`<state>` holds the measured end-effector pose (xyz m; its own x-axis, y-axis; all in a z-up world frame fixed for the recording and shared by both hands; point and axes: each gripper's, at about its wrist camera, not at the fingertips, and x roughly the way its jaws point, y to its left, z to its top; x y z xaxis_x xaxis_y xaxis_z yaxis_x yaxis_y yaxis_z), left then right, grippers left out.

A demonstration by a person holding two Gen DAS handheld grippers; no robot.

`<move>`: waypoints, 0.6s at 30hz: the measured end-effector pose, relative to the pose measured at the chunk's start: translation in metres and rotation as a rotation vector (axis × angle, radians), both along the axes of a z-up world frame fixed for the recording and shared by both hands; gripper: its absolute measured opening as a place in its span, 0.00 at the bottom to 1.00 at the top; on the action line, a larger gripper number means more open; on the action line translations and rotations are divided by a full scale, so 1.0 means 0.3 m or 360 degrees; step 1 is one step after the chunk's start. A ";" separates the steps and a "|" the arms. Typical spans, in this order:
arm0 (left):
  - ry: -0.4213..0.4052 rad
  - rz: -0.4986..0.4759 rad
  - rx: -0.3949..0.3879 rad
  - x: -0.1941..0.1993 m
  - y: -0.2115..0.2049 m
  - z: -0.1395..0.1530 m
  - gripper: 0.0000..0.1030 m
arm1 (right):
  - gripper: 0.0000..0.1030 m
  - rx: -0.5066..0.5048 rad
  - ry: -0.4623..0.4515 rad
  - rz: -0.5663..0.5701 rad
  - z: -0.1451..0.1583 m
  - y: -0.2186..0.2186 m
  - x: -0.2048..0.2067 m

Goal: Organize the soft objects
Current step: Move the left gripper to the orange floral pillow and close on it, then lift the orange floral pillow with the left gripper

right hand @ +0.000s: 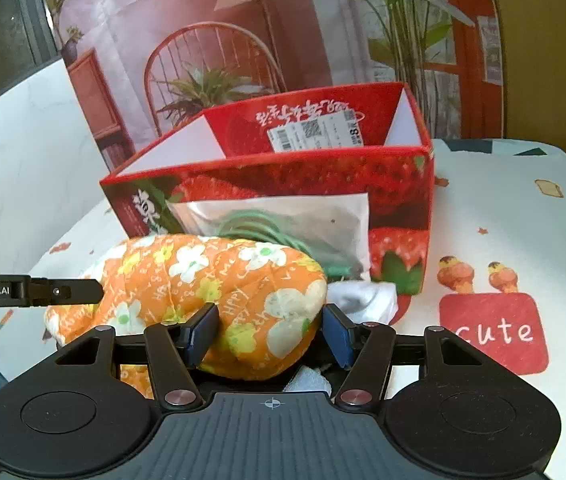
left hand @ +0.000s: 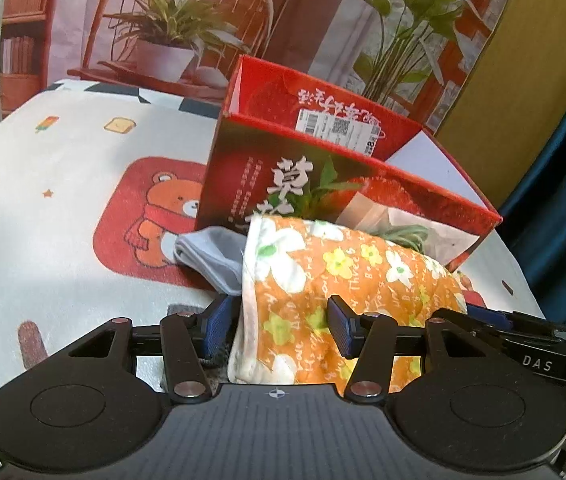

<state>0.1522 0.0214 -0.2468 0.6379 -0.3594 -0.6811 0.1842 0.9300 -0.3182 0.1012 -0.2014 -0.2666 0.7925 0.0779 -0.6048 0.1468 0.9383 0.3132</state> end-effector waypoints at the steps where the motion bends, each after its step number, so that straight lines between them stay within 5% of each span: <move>1: 0.0006 -0.0008 0.0000 -0.001 -0.003 -0.004 0.54 | 0.53 -0.0003 0.0005 0.0003 -0.005 0.004 0.002; 18: 0.0047 -0.0054 0.0021 -0.002 -0.019 -0.054 0.54 | 0.53 -0.0026 0.0020 0.0029 -0.041 0.021 0.008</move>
<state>0.1515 0.0156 -0.2629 0.6050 -0.3714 -0.7043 0.2068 0.9275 -0.3114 0.1036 -0.1951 -0.2788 0.7832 0.0823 -0.6163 0.1335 0.9458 0.2960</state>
